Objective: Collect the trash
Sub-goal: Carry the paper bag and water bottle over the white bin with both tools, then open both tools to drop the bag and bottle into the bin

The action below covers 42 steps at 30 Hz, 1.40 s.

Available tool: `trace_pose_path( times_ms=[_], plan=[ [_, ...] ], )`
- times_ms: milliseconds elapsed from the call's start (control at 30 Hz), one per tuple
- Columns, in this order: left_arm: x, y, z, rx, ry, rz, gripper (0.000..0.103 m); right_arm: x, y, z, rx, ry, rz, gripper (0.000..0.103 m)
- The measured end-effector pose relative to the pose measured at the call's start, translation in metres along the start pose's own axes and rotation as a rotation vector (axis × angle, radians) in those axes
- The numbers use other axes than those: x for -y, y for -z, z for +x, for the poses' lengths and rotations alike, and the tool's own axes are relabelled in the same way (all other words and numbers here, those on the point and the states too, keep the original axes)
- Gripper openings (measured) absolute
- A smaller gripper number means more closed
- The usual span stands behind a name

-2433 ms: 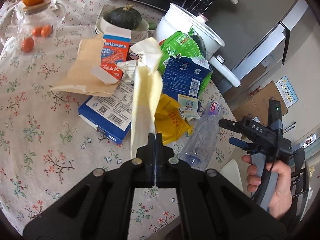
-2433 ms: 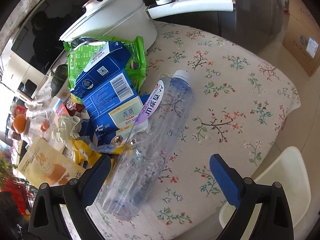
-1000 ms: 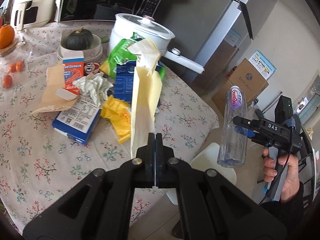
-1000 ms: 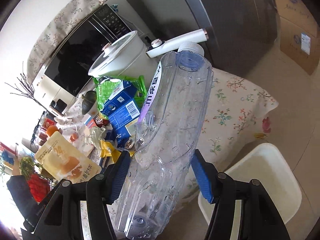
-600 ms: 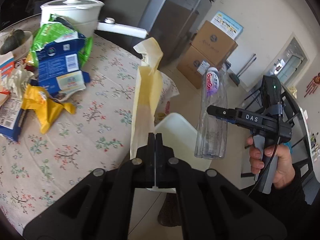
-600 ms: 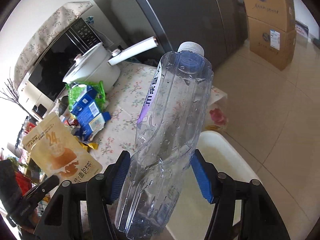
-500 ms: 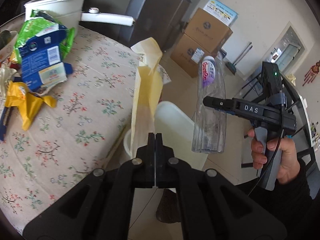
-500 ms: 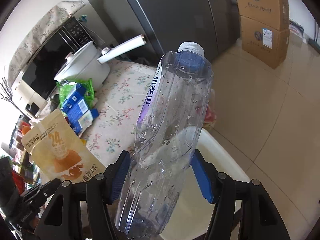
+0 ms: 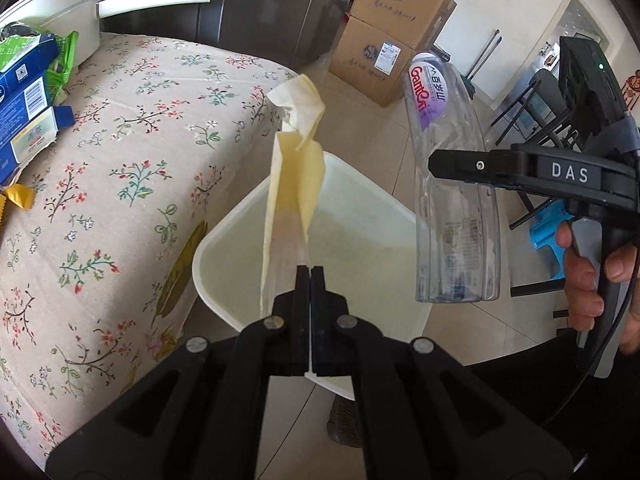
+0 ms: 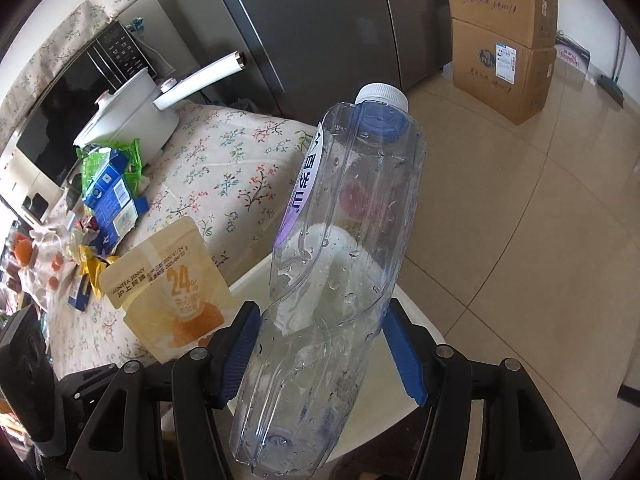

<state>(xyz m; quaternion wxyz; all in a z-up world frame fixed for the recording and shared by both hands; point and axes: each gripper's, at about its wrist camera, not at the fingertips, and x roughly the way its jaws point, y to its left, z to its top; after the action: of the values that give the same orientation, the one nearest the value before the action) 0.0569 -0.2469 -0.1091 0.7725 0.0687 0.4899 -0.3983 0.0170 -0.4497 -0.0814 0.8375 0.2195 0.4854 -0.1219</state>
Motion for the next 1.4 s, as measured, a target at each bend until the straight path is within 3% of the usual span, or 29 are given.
trace_pose_path(
  times_ms=[333, 400, 467, 667, 867, 1167, 1400],
  plan=[
    [0.006, 0.002, 0.005, 0.008, -0.052, 0.042, 0.001, -0.001, 0.002, 0.009, -0.022, 0.025, -0.008, 0.064],
    [0.007, 0.001, 0.001, 0.012, -0.079, 0.046, 0.020, -0.002, 0.002, 0.012, -0.025, 0.031, -0.010, 0.064],
    [0.005, 0.002, -0.008, 0.039, -0.114, 0.039, 0.059, -0.003, 0.003, 0.014, -0.029, 0.038, -0.013, 0.064],
    [-0.003, 0.005, -0.038, 0.107, -0.229, 0.048, 0.082, -0.008, 0.005, 0.026, -0.055, 0.064, -0.031, 0.065],
    [-0.025, 0.009, -0.058, 0.120, -0.316, 0.016, 0.089, -0.020, 0.010, 0.051, -0.093, 0.115, -0.078, 0.065],
    [-0.057, 0.019, -0.089, 0.132, -0.384, -0.039, 0.095, -0.040, 0.018, 0.093, -0.131, 0.202, -0.157, 0.066],
    [-0.083, 0.027, -0.109, 0.140, -0.425, -0.089, 0.095, -0.043, 0.017, 0.104, -0.151, 0.206, -0.144, 0.072]
  ],
)
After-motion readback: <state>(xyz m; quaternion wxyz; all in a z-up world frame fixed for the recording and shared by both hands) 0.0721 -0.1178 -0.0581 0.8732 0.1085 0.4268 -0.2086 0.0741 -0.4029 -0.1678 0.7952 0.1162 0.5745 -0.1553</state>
